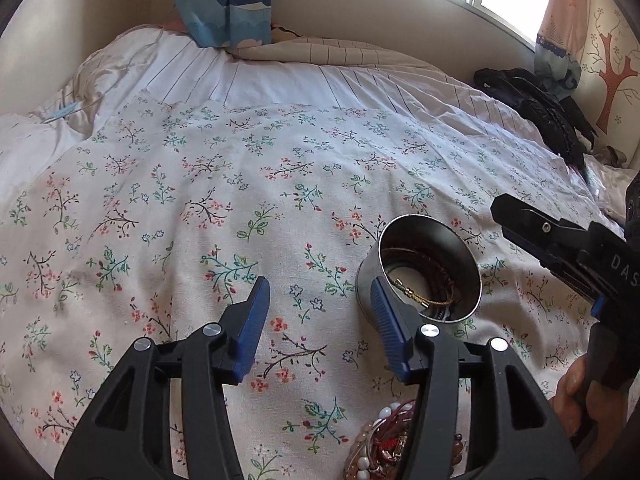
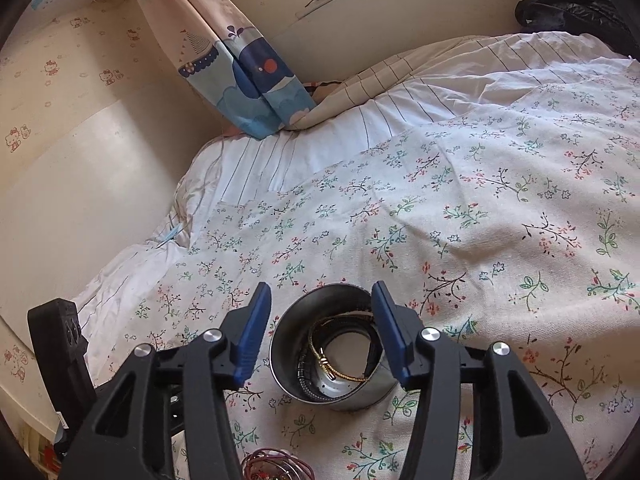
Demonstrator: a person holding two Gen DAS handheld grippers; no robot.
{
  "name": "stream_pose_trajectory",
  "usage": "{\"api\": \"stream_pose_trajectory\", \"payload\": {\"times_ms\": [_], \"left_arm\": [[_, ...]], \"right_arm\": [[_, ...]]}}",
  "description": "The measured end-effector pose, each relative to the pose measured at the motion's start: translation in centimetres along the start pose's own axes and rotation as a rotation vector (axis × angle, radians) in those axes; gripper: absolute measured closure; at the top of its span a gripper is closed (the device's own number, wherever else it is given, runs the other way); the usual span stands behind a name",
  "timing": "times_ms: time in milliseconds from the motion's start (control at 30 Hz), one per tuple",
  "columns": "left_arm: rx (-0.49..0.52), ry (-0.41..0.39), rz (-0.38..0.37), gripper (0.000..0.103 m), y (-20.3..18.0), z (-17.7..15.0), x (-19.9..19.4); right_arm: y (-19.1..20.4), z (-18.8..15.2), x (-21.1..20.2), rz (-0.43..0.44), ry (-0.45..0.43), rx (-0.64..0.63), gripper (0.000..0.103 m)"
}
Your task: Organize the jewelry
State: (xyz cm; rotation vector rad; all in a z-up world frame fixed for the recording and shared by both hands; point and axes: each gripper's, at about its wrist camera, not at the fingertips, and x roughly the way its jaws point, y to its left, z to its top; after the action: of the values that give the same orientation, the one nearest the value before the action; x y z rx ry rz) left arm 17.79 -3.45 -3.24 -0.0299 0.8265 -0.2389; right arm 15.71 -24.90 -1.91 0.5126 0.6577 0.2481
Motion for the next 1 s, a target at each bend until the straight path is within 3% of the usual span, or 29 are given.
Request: {"api": "stream_pose_trajectory", "payload": {"times_ms": [333, 467, 633, 767, 800, 867, 900, 1000], "left_arm": [[0.065, 0.093, -0.048, 0.048, -0.8, -4.6, -1.5], [0.152, 0.113, -0.076, 0.048, -2.5, -5.7, -1.3], [0.281, 0.109, -0.057, 0.037, -5.0, -6.6, -0.9], [0.347, 0.105, -0.048, 0.037, -6.2, -7.0, -0.5], [0.353, 0.105, -0.049, 0.039, -6.3, -7.0, -0.4], [0.355, 0.111, -0.046, 0.055, -6.4, -7.1, -0.4], [0.347, 0.12, -0.053, 0.069, -6.2, -6.9, -0.2], [0.325, 0.123, -0.061, 0.085, -5.9, -6.8, -0.4]], "right_arm": [[-1.3, -1.8, -1.8, -0.043, 0.078, 0.04, 0.037], [-1.6, -2.7, -3.1, -0.051, 0.092, 0.06, 0.032], [-2.4, -3.5, -4.9, -0.038, 0.082, 0.111, 0.029], [-2.9, -3.5, -5.5, -0.033, 0.067, 0.138, 0.027], [-3.0, -3.5, -5.4, -0.029, 0.068, 0.144, 0.027], [-3.0, -3.5, -5.3, -0.025, 0.072, 0.148, 0.027], [-2.9, -3.5, -5.2, -0.025, 0.074, 0.146, 0.027], [-2.8, -3.4, -5.1, -0.021, 0.077, 0.142, 0.025]]}}
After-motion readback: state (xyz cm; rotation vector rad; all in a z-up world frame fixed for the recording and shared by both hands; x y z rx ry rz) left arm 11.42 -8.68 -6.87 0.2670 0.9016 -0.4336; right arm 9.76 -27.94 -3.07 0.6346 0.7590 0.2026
